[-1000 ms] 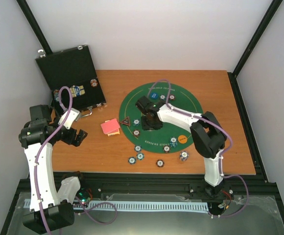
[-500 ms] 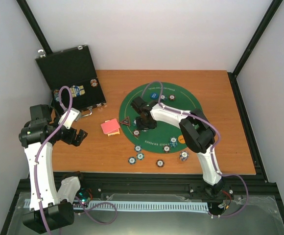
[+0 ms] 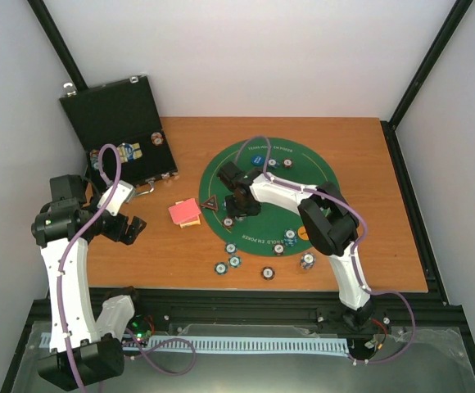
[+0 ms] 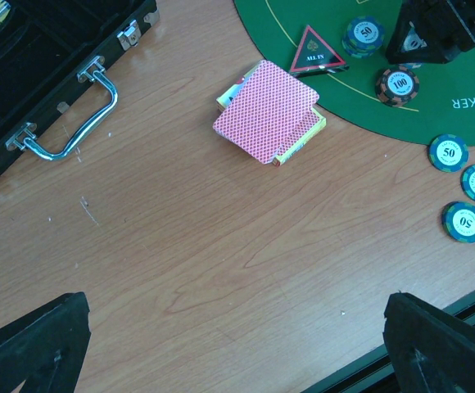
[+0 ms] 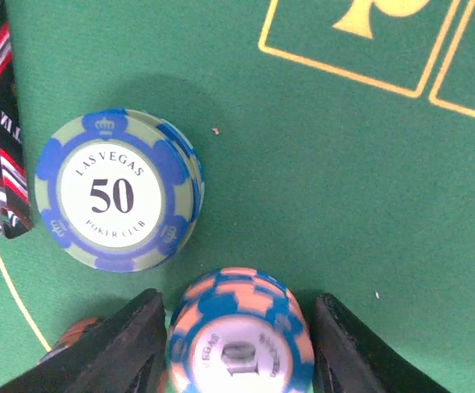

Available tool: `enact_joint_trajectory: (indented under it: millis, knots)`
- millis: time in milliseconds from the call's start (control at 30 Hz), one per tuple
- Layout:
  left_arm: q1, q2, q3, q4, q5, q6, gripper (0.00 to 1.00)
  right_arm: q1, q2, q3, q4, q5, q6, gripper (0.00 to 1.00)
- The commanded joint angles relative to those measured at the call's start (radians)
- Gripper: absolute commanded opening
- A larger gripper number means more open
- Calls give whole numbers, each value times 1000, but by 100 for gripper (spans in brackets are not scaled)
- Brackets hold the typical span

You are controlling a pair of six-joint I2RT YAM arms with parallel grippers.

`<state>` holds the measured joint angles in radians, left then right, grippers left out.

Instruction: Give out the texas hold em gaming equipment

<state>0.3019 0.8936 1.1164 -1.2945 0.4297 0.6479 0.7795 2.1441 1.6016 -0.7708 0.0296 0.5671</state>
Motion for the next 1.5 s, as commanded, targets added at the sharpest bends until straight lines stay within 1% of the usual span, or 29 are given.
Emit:
enact_joint_trajectory:
  millis: [0,133,233,400,500,600,700,833,933,1100,1467]
  knots:
    - [2,-9,20,-5,9,7,100,7,-28,9,-24,15,-4,52]
    - [2,-10,25,-7,18,7,100,6,-70,13,-43,25,-8,58]
    - [2,-12,27,-10,18,9,100,6,-113,-2,-53,30,-8,58]
    - [2,-9,34,-12,21,12,100,6,-262,-86,-73,53,6,58]
    - [2,-11,39,-15,14,20,100,5,-391,-193,-88,90,41,60]
    - [3,-12,42,-18,20,23,100,2,-523,-323,-110,120,83,64]
    - [2,-6,44,-22,36,19,100,-7,-665,-452,-136,131,130,66]
    - [2,-3,40,-26,58,13,100,-19,-788,-592,-168,136,186,69]
    - [2,-8,29,-24,64,14,100,-35,-851,-677,-190,153,223,69]
    - [2,-7,24,-19,61,16,100,-69,-921,-776,-175,145,258,70]
    - [2,4,36,-18,69,10,100,-121,-912,-890,-81,91,255,70]
